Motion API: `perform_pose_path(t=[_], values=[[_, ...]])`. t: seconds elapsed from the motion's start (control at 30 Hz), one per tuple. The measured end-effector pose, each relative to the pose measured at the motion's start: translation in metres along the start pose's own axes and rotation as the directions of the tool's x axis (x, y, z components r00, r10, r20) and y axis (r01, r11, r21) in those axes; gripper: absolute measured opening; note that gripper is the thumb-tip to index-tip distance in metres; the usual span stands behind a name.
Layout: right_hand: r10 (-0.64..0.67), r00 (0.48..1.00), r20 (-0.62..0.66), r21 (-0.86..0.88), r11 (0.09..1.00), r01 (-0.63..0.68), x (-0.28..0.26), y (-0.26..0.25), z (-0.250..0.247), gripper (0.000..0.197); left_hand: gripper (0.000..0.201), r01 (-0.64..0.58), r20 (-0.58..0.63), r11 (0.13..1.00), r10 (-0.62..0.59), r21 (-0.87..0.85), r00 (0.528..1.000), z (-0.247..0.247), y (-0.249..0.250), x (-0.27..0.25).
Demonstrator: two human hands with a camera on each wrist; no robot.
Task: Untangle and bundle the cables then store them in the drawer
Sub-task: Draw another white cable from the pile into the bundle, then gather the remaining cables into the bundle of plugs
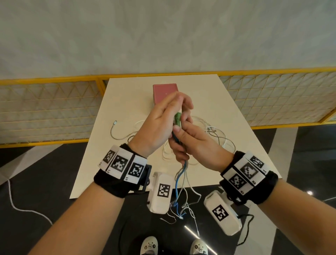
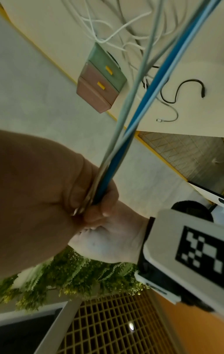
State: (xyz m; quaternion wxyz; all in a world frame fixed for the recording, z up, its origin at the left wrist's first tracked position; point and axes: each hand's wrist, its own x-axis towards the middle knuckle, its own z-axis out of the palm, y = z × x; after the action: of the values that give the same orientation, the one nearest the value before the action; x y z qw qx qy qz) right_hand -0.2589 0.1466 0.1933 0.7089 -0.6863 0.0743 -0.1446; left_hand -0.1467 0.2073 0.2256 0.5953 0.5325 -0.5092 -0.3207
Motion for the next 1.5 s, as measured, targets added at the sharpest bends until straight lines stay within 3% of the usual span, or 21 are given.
perform_pose_path(t=[0.1,0.17,0.23,0.27,0.3,0.37,0.47,0.57,0.63,0.73,0.83,0.9,0.97,1.03,1.13,1.27,1.37,1.5], values=[[0.001,1.0,0.002,-0.005,1.0,-0.001,0.001,0.0,-0.002,0.028,0.039,-0.003,0.041,0.999,0.005,-0.053,0.999,-0.002,-0.004,0.002],[-0.003,0.998,-0.058,-0.004,1.0,0.003,0.003,-0.001,-0.004,0.03,0.044,-0.009,0.074,0.98,0.024,-0.199,0.997,-0.007,-0.01,0.003],[-0.01,0.991,-0.135,0.045,0.999,0.016,0.006,-0.002,-0.006,0.031,0.071,0.059,0.115,0.931,-0.019,-0.359,0.993,-0.01,-0.014,0.005],[-0.004,0.987,-0.161,0.059,0.998,0.013,0.009,-0.003,-0.008,0.032,0.079,0.11,0.13,0.931,-0.069,-0.347,0.989,-0.009,-0.014,0.004],[0.001,0.985,-0.172,0.055,0.998,0.008,0.011,-0.002,-0.009,0.033,0.073,0.151,0.135,0.955,-0.12,-0.255,0.984,-0.007,-0.013,0.003],[-0.041,0.988,-0.149,-0.026,0.999,0.038,0.013,0.002,-0.01,0.03,0.043,0.17,0.083,0.985,-0.17,0.007,0.982,-0.005,-0.01,0.003],[-0.161,0.985,-0.06,-0.206,0.968,0.146,0.015,0.006,-0.012,0.019,0.051,0.134,0.025,0.979,-0.14,0.153,0.99,-0.006,-0.008,0.006],[-0.14,0.99,0.008,-0.299,0.944,0.136,0.023,0.019,-0.018,0.024,0.052,0.093,-0.059,0.979,-0.084,0.179,0.995,-0.009,-0.011,0.012],[-0.063,0.996,0.07,-0.459,0.884,0.088,0.024,0.038,-0.022,0.021,0.049,0.047,-0.211,0.994,-0.025,0.099,0.977,-0.016,-0.015,0.02],[0.09,0.992,0.088,-0.614,0.789,-0.017,0.02,0.078,-0.034,0.021,0.054,-0.004,-0.361,0.987,-0.055,-0.16,0.931,-0.036,-0.017,0.034],[0.286,0.953,0.097,-0.692,0.708,-0.142,0.02,0.113,-0.048,0.023,0.051,-0.004,-0.381,0.972,-0.088,-0.236,0.92,-0.049,-0.013,0.036],[0.406,0.903,0.142,-0.762,0.627,-0.162,0.023,0.132,-0.06,0.019,0.049,0.011,-0.36,0.976,-0.09,-0.216,0.929,-0.054,-0.014,0.036],[0.503,0.85,0.157,-0.836,0.525,-0.156,0.025,0.143,-0.075,0.032,0.047,0.045,-0.352,0.986,-0.099,-0.158,0.931,-0.061,-0.019,0.036],[0.539,0.837,0.089,-0.87,0.451,-0.198,0.03,0.148,-0.092,0.035,0.046,0.118,-0.368,0.987,-0.15,-0.109,0.918,-0.066,-0.027,0.038],[0.438,0.884,-0.163,-0.851,0.39,-0.35,0.043,0.154,-0.116,0.022,0.047,0.192,-0.388,0.978,-0.209,-0.082,0.897,-0.069,-0.041,0.04],[0.343,0.823,-0.453,-0.755,0.343,-0.559,0.057,0.172,-0.14,0.023,0.049,0.268,-0.38,0.962,-0.269,-0.057,0.885,-0.063,-0.055,0.043],[0.359,0.768,-0.531,-0.694,0.335,-0.637,0.073,0.184,-0.147,0.026,0.056,0.312,-0.362,0.949,-0.307,-0.047,0.88,-0.059,-0.061,0.048],[0.439,0.731,-0.523,-0.712,0.247,-0.658,0.096,0.195,-0.146,0.032,0.059,0.329,-0.338,0.944,-0.305,0.017,0.891,-0.056,-0.067,0.052]])
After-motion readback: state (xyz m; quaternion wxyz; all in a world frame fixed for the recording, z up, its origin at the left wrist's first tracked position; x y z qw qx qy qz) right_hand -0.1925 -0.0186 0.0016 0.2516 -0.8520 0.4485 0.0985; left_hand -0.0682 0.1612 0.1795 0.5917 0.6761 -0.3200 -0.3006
